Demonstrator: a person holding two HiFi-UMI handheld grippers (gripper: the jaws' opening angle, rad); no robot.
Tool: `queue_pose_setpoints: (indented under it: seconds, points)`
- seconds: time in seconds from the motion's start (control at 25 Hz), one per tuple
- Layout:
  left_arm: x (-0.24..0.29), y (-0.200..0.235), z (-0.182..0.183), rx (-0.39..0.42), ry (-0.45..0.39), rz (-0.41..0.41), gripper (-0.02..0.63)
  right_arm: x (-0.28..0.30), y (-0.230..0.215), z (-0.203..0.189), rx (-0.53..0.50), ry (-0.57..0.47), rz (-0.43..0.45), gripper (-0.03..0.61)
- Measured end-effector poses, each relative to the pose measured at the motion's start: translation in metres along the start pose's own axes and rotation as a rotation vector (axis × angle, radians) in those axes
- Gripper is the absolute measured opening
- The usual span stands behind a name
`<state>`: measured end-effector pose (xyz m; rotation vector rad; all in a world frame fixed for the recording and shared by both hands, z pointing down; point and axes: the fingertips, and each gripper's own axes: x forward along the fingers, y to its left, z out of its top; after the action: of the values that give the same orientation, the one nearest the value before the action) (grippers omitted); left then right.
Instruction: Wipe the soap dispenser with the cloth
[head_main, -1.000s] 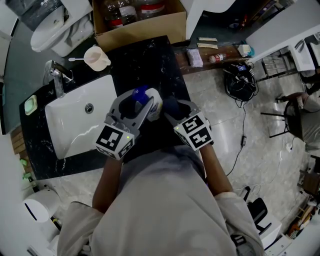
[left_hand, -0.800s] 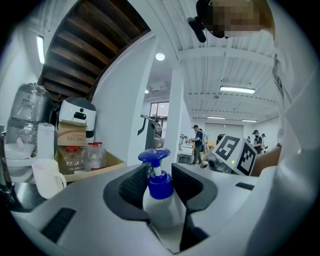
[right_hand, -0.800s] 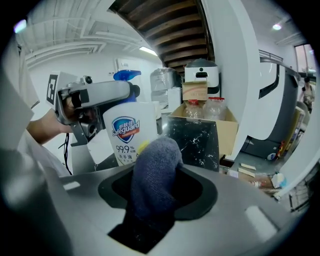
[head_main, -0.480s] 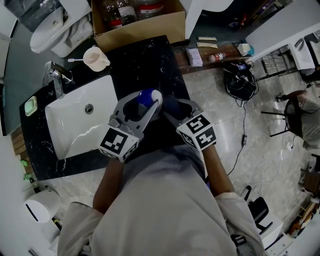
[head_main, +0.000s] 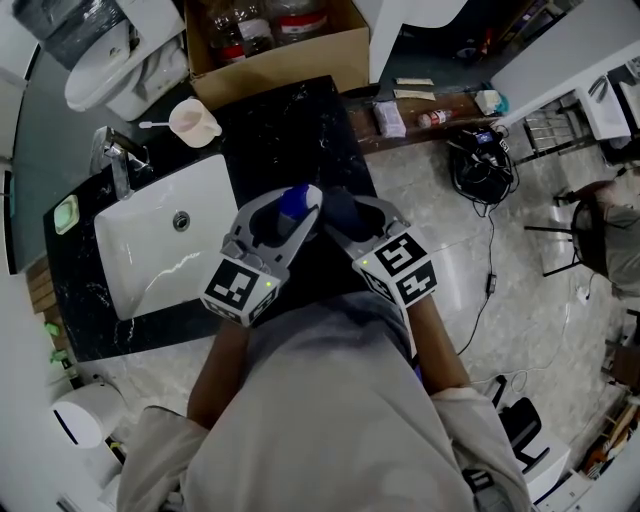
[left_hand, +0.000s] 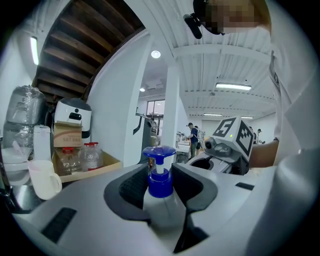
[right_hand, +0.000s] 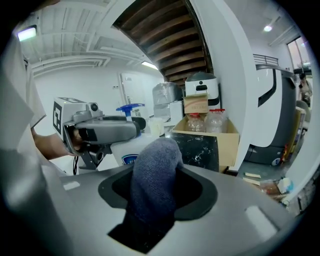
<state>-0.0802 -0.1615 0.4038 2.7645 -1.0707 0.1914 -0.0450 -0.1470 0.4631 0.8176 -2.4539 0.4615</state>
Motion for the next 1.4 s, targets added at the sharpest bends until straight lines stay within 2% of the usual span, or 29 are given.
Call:
queue_pose_setpoints:
  seconds: [0.2, 0.4, 0.84, 1.04, 1.4]
  points:
    - [-0.002, -0.005, 0.0, 0.002, -0.004, -0.001, 0.139, -0.013, 0.008, 0.016, -0.064, -0.029, -0.022, 0.179]
    - [-0.004, -0.012, -0.001, -0.011, -0.042, -0.009, 0.14, -0.019, 0.01, 0.015, -0.108, -0.01, -0.057, 0.179]
    - [-0.01, -0.015, 0.006, -0.02, -0.056, 0.034, 0.14, -0.021, 0.014, 0.007, -0.091, -0.004, -0.023, 0.179]
    - [-0.018, -0.014, 0.006, -0.062, -0.077, 0.054, 0.14, -0.025, 0.017, 0.006, -0.111, -0.002, -0.022, 0.179]
    - [-0.038, -0.02, 0.007, -0.086, -0.109, 0.088, 0.14, -0.034, 0.029, 0.001, -0.1, -0.016, -0.015, 0.179]
